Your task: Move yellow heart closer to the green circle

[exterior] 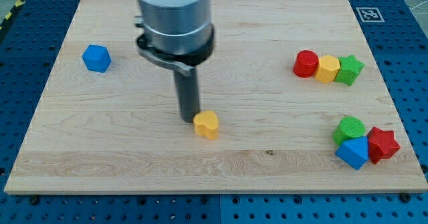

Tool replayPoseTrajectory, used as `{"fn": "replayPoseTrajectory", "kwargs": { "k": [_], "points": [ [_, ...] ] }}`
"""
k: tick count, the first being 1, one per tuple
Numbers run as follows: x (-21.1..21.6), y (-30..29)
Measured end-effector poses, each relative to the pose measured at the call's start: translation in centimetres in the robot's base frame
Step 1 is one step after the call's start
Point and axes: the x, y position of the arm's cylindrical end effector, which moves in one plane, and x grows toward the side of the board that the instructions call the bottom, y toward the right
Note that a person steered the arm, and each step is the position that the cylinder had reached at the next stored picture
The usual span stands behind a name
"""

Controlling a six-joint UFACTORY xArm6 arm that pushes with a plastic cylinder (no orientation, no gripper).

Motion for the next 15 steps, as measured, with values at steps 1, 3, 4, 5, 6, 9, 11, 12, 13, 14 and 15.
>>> {"fn": "replayPoseTrajectory", "kwargs": {
  "k": [1, 3, 4, 5, 6, 9, 11, 12, 13, 14, 15],
  "points": [
    [0.1, 5.4],
    [-1.4, 9.2],
    [-3.9, 4.5],
    [-4.2, -0.5],
    [-1.1, -3.2],
    [4.3, -2.5],
    [4.4, 5.5],
    [4.4, 9.1],
    [4.5, 11.0],
    [4.6, 7.2],
    [4.6, 3.3]
  ]
}}
